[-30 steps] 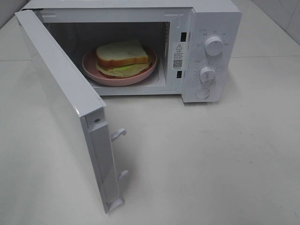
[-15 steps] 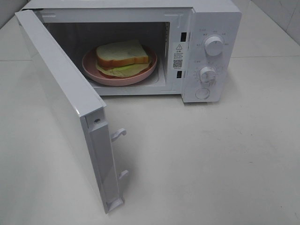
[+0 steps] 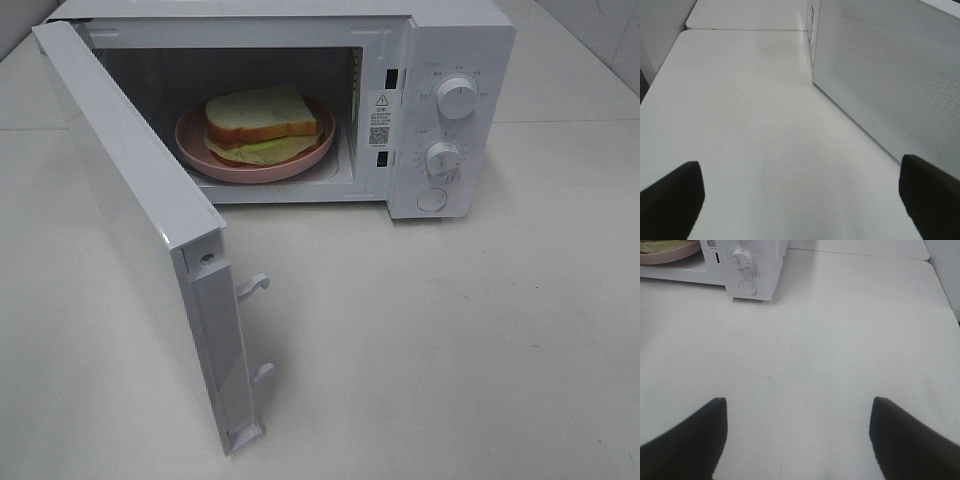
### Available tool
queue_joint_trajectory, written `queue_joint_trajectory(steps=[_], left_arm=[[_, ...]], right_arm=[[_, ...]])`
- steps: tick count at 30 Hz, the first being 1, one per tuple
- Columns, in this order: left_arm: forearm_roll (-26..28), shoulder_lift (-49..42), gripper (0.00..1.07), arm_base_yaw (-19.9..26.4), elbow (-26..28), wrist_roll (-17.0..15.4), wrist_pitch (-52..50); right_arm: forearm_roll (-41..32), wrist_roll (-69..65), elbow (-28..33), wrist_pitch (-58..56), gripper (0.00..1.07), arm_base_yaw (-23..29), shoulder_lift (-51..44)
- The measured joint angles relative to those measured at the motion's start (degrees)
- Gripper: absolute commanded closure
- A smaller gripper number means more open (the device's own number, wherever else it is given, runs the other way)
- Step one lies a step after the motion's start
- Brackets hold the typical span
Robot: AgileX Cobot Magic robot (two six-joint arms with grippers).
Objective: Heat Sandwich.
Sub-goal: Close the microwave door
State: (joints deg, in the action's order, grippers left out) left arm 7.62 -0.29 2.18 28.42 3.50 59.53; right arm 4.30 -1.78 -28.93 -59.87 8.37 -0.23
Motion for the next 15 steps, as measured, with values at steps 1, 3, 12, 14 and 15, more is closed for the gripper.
queue_joint_trajectory(steps=[1, 3, 12, 14, 15], left_arm=[[0.0, 0.0, 0.07, 0.0, 0.0, 0.0, 0.0], [0.0, 0.0, 0.07, 0.0, 0.0, 0.0, 0.0], [0.0, 0.0, 0.07, 0.0, 0.0, 0.0, 0.0], [0.0, 0.0, 0.07, 0.0, 0.0, 0.0, 0.0], [0.0, 0.0, 0.07, 0.0, 0.0, 0.0, 0.0]], right_arm=[[0.0, 0.0, 0.0, 0.0, 0.31, 0.0, 0.0], [0.0, 0.0, 0.0, 0.0, 0.31, 0.0, 0.0], [0.0, 0.0, 0.0, 0.0, 0.31, 0.0, 0.0], [0.0, 0.0, 0.0, 0.0, 0.31, 0.0, 0.0], [0.0, 0.0, 0.0, 0.0, 0.31, 0.0, 0.0]])
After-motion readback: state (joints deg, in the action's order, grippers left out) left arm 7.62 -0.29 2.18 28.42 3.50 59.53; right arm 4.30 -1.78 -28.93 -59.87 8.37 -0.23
